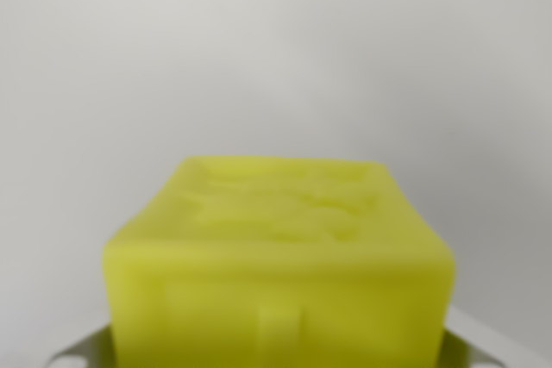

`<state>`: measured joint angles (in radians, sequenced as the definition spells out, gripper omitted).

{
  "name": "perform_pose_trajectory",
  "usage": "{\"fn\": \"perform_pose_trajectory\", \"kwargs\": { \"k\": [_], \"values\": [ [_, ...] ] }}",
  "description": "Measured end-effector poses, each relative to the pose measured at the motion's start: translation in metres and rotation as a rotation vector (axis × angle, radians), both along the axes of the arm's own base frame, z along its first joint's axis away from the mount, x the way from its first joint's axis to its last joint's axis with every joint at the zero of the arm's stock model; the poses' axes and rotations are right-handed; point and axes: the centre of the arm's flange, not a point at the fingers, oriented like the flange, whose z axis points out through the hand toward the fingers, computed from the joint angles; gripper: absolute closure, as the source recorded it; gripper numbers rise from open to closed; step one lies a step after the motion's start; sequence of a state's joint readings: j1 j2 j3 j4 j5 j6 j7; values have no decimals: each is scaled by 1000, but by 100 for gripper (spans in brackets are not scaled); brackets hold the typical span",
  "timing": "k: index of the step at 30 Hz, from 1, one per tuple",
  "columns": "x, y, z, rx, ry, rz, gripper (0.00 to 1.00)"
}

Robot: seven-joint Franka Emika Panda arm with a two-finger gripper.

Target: Pick yellow cube

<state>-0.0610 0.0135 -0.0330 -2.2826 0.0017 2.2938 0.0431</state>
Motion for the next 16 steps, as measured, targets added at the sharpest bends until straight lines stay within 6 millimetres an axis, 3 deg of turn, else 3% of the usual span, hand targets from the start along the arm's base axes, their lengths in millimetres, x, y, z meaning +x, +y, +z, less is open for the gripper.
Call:
{"fn": "perform_pose_trajectory", "kwargs": {
  "k": [7, 16],
  "values": [
    [0, 0, 16, 0, 0, 0, 100],
    [0, 0, 18, 0, 0, 0, 100]
  ]
}}
